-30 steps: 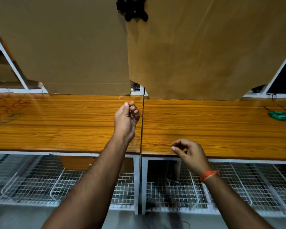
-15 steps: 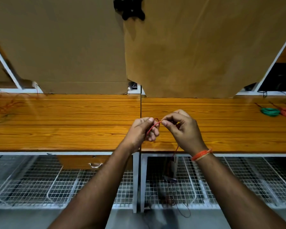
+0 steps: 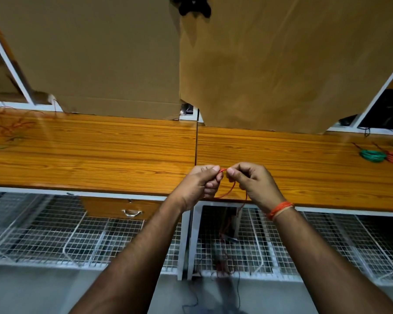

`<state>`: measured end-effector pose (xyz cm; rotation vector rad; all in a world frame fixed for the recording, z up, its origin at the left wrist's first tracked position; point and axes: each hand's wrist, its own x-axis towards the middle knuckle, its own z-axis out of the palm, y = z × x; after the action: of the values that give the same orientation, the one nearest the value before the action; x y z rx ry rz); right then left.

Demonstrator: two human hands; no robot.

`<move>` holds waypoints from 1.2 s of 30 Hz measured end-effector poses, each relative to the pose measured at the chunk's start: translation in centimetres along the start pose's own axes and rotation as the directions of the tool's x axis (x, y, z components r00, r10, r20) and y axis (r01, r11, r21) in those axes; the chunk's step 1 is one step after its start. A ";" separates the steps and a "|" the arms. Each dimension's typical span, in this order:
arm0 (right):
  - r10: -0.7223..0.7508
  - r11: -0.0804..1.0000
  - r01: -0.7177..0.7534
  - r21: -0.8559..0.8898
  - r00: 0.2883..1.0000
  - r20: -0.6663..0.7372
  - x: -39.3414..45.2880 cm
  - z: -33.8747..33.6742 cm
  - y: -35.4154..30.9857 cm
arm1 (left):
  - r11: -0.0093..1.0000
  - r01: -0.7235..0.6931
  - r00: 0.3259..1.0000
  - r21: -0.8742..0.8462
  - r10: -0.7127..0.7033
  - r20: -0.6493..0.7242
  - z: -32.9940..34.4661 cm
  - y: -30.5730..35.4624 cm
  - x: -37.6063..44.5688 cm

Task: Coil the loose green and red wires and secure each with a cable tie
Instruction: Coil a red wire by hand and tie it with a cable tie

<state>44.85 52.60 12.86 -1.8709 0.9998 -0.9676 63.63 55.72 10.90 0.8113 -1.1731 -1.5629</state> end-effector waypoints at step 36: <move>0.277 0.961 -0.266 0.076 0.910 -0.310 -9.7 -11.3 14.4 | 0.590 -0.188 0.955 -0.786 -0.077 -0.286 9.6 -7.4 4.0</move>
<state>27.08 52.49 2.22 -1.5227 1.3867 -1.1273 51.44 55.09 7.07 0.3405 -0.1632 -1.6200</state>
